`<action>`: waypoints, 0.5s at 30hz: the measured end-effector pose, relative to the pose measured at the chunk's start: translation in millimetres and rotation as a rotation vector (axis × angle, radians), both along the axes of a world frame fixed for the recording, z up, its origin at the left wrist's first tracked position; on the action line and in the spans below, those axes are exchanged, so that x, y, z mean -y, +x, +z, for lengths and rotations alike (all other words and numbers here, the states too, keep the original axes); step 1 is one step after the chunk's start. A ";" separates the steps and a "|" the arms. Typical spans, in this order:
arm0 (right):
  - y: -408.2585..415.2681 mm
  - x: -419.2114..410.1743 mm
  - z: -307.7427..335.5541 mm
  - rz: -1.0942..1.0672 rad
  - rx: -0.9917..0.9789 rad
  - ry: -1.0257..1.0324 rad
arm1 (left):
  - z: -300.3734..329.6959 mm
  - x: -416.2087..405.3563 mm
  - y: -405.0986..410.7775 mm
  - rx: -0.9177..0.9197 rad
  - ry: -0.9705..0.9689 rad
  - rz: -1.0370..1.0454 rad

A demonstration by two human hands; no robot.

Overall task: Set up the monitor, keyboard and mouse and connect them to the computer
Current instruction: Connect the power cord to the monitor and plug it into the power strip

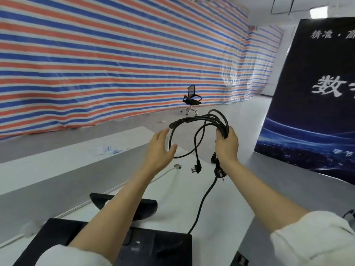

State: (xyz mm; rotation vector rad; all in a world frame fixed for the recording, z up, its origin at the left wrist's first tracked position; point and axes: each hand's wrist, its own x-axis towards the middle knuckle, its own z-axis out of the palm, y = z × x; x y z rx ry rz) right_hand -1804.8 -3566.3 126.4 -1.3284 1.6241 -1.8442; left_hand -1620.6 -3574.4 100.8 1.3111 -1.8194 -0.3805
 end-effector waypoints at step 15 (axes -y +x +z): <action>-88.8 193.3 -180.7 0.035 -0.637 0.295 | -160.6 114.3 -67.1 0.024 0.447 0.223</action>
